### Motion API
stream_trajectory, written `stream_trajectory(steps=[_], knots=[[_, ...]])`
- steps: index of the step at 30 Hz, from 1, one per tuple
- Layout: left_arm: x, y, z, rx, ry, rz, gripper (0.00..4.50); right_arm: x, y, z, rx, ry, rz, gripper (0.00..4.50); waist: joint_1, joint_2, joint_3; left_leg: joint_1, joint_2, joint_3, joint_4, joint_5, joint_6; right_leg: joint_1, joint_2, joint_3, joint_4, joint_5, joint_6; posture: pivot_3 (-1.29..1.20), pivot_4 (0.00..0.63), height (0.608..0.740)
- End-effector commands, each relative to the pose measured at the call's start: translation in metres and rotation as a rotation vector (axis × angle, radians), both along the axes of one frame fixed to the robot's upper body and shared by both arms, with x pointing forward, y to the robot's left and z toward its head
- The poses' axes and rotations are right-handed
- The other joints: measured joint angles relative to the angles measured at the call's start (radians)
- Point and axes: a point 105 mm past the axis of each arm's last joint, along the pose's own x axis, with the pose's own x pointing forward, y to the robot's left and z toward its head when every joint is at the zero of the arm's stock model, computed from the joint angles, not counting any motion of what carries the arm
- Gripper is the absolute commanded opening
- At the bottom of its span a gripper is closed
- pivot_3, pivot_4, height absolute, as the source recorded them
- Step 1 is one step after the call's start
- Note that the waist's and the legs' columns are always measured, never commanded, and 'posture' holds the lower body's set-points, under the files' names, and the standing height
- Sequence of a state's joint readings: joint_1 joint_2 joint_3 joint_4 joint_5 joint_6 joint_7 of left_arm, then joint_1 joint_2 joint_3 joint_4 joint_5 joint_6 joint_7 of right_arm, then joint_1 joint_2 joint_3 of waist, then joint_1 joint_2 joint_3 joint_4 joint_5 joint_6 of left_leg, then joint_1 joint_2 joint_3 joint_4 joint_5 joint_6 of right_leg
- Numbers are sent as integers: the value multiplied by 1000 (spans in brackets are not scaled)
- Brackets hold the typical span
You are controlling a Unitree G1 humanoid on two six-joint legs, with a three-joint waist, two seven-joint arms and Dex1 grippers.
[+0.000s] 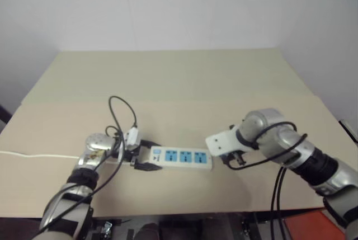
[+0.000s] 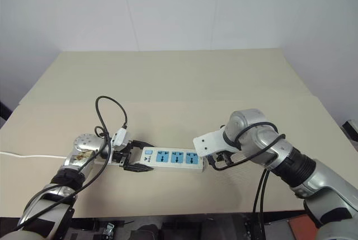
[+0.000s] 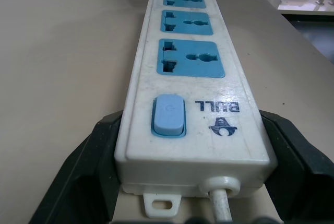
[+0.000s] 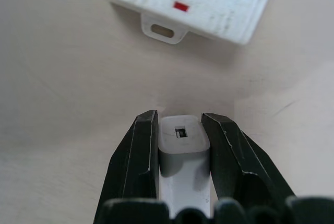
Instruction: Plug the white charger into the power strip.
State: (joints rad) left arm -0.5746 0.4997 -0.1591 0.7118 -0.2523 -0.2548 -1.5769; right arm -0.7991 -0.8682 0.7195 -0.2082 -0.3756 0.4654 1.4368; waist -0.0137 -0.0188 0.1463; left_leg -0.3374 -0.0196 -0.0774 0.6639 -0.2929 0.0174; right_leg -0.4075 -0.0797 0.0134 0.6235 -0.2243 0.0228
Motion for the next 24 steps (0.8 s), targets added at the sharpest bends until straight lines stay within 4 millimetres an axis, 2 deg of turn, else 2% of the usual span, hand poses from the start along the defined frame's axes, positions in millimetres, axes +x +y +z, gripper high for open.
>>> stream_trajectory(steps=[1,6,10,14,15,18,24], knots=[[3,1,0,42,-25,31,3313,4,-2,17,63,-44,-39,1216,0,0,0,0,0,0,0,0,0,0,0,0,0,0,0,0,150,740],[4,0,2,45,-23,53,3313,13,4,50,346,-67,-240,1216,0,0,0,0,0,0,0,0,0,0,0,0,0,0,0,0,150,740],[1,-2,0,30,-12,56,3313,21,5,78,684,-73,-448,1216,2,0,0,0,0,-1,0,0,0,0,0,0,1,0,-1,0,150,740],[0,-1,0,33,-15,56,3313,23,12,96,980,-52,-539,1216,2,0,0,0,0,-1,0,0,0,0,0,0,1,1,-1,0,150,740],[0,-1,1,22,-16,57,3313,22,16,99,1065,-27,-537,1216,2,0,0,0,0,-1,0,0,0,0,0,0,1,1,-1,0,150,740],[-1,-2,2,1,-12,43,3313,1,41,100,1330,169,-392,1216,1,1,0,0,0,-2,0,0,0,0,0,0,2,1,-1,0,150,740],[2,1,2,16,-15,46,3313,-4,62,94,1543,331,-269,1216,-2,1,0,1,0,-2,-1,0,0,0,-1,1,3,1,-1,0,150,740]])
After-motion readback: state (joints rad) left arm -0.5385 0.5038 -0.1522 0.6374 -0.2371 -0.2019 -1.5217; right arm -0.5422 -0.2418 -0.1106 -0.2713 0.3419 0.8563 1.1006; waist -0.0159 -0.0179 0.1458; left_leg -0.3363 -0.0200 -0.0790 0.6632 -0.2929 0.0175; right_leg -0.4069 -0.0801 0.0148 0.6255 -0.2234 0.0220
